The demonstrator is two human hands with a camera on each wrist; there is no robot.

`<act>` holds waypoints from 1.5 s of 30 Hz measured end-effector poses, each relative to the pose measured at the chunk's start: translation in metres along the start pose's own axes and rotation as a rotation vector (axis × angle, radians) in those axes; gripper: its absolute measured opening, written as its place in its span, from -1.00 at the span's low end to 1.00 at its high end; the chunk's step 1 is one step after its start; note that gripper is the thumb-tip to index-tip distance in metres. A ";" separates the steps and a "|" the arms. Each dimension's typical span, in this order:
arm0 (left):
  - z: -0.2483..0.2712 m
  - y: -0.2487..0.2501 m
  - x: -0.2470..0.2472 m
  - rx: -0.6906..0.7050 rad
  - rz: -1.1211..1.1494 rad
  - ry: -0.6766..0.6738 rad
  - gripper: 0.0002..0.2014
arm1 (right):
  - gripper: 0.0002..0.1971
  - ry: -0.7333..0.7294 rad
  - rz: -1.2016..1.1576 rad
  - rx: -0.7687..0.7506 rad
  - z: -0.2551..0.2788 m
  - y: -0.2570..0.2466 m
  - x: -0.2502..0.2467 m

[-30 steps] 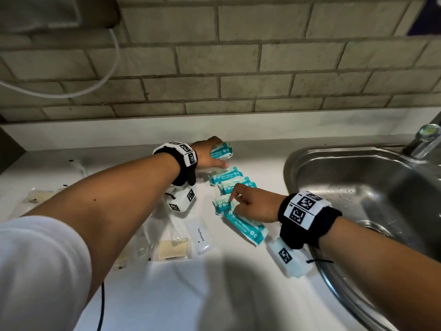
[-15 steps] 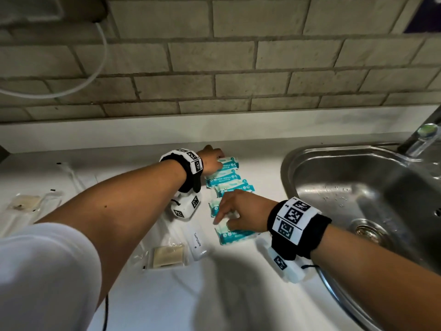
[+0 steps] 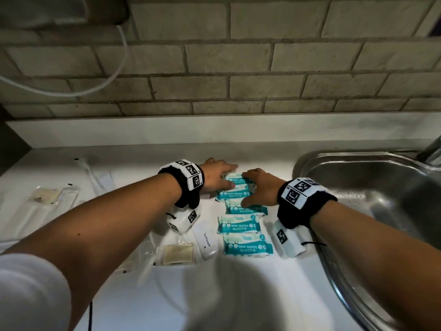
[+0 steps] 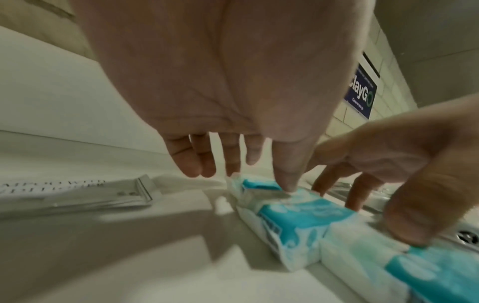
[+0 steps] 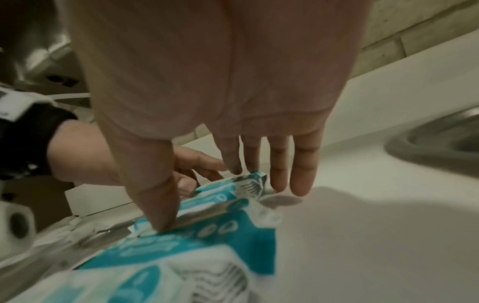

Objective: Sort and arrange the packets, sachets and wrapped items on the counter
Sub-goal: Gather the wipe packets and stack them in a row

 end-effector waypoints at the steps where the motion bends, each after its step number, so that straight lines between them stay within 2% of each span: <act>1: 0.000 -0.003 -0.001 -0.030 0.054 0.041 -0.37 | -0.17 0.008 -0.020 0.011 -0.001 0.000 -0.001; 3: 0.000 -0.010 -0.005 -0.117 0.148 0.097 -0.40 | -0.17 0.042 -0.061 0.035 0.000 0.001 -0.003; 6: 0.006 -0.016 -0.002 -0.224 0.244 -0.016 -0.32 | -0.11 0.044 -0.073 0.106 0.003 0.004 -0.004; 8: 0.011 -0.014 0.004 -0.234 0.294 -0.089 -0.22 | -0.22 0.022 -0.073 0.128 0.005 0.004 -0.005; 11: 0.016 -0.009 0.012 -0.238 0.336 -0.045 -0.18 | -0.31 0.036 -0.079 0.120 0.006 0.001 -0.006; 16: 0.020 -0.008 0.011 -0.247 0.445 -0.009 -0.11 | -0.19 0.072 -0.118 0.126 0.004 0.001 -0.007; 18: 0.021 -0.008 0.009 -0.243 0.489 -0.015 -0.12 | -0.17 0.085 -0.123 0.124 0.001 0.001 -0.007; 22: 0.015 -0.010 0.009 -0.252 0.599 -0.014 -0.30 | -0.18 0.133 -0.106 0.135 -0.003 0.000 -0.006; 25: 0.014 -0.008 0.011 -0.236 0.599 -0.003 -0.29 | -0.24 0.158 -0.097 0.127 -0.006 -0.002 -0.004; 30: 0.012 -0.004 0.009 -0.247 0.652 -0.087 -0.26 | -0.32 0.167 -0.094 0.113 -0.008 -0.003 -0.002; 37: 0.009 -0.001 0.006 -0.250 0.610 -0.049 -0.27 | -0.49 0.157 -0.048 0.084 -0.009 -0.004 -0.002; 45: 0.009 0.001 0.006 -0.248 0.566 -0.030 -0.28 | -0.47 0.192 -0.068 0.093 -0.007 -0.004 0.002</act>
Point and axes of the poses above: each hand's wrist, its own z-axis away from the middle knuckle, its own x-axis out of the palm, y = z × x, the point moved 2 cm from there along -z, towards the middle knuckle, and after that the axes turned 10 degrees about -x, right-handed, at the moved point
